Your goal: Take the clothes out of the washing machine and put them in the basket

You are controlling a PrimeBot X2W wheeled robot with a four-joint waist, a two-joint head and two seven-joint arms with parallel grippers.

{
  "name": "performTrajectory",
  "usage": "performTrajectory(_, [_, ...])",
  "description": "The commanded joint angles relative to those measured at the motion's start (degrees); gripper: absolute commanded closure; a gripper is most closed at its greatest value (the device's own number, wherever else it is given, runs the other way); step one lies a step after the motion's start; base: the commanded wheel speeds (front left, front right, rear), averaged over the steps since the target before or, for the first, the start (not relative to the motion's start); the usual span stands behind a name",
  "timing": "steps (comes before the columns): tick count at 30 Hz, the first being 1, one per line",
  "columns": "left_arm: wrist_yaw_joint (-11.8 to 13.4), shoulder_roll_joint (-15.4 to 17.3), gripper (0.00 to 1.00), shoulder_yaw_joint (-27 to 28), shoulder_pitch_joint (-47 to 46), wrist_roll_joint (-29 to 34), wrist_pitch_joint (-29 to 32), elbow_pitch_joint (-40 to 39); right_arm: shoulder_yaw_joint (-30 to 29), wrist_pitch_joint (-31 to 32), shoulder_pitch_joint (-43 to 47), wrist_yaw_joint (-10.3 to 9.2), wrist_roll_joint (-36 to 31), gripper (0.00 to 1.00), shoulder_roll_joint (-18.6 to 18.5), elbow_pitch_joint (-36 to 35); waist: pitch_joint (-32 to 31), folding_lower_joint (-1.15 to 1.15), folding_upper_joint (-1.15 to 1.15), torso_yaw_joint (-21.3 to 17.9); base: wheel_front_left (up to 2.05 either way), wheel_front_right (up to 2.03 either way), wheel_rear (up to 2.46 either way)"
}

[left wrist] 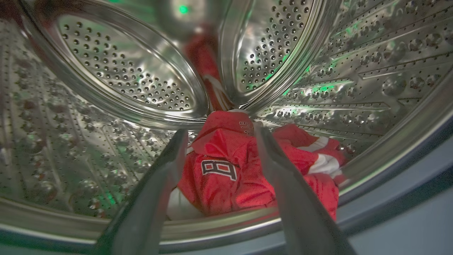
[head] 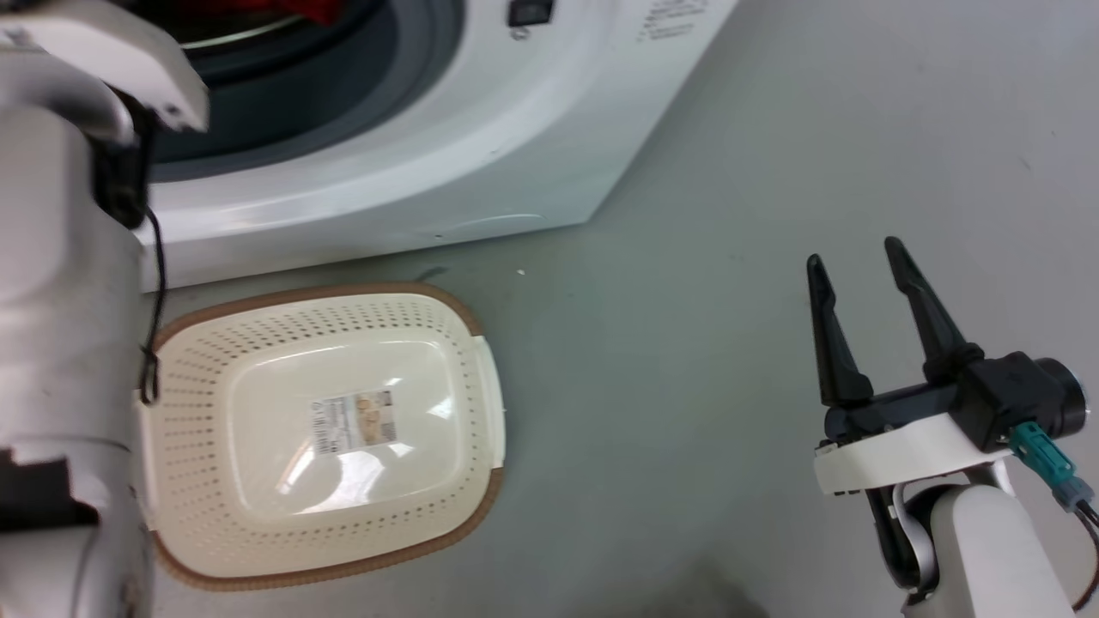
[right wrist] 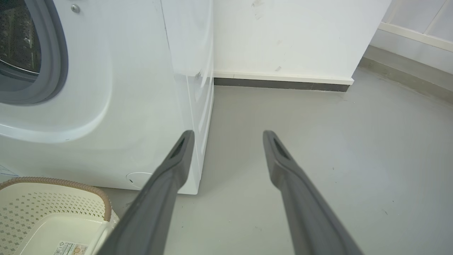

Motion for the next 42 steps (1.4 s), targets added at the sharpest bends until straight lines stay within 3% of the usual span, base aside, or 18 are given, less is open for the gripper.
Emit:
performTrajectory(1, [-0.2,0.9,0.00,0.2,-2.2,-0.3,0.5,1.2,0.5,-0.5,-1.4,-0.04,0.9,0.00,0.2,0.4,2.6,-0.01,0.00,-2.9,0.00,0.00,0.00])
performTrajectory(11, [-0.8,5.4,0.00,-0.8,-15.9,-2.6,10.3,9.3,3.3,-1.0,-2.7,-0.05,4.0,0.00,0.2,0.7,6.5,-0.01,0.00,-7.7,0.00,0.00,0.00])
performTrajectory(19, [-0.9,8.2,0.00,-3.7,-24.7,-8.3,26.3,13.0,5.4,-1.0,-3.0,-0.05,6.2,0.00,0.2,-0.7,10.0,-0.01,0.00,-10.9,0.00,0.00,0.00])
performTrajectory(29, [-0.9,12.2,0.00,-10.0,-27.2,-13.4,45.1,11.7,6.4,-1.0,-3.4,-0.05,8.1,0.00,0.2,-1.7,13.5,-0.01,0.00,-12.5,0.00,0.00,0.00])
performTrajectory(35, [-0.9,12.8,0.00,-10.4,-26.0,-15.7,49.6,9.8,7.6,-1.0,-4.1,-0.05,9.4,0.00,0.2,-1.8,14.8,-0.01,0.00,-13.2,0.00,0.00,0.00])
performTrajectory(36, [-0.8,12.9,0.45,-10.3,-25.7,-15.9,49.8,9.5,7.8,-1.0,-4.3,-0.05,9.7,0.00,0.2,-1.8,14.8,-0.01,0.00,-13.4,0.00,0.00,0.00])
performTrajectory(38, [-0.5,13.3,1.00,-10.1,-25.2,-16.1,49.4,8.5,8.0,-1.0,-4.5,-0.05,10.1,0.00,0.2,-1.8,14.9,-0.01,0.00,-13.7,0.00,0.00,0.00])
performTrajectory(42, [0.3,13.6,1.00,-9.8,-24.2,-16.4,48.3,6.7,7.9,-1.0,-4.3,-0.05,10.5,0.00,0.2,-1.5,14.6,-0.01,0.00,-13.9,0.00,0.00,0.00])
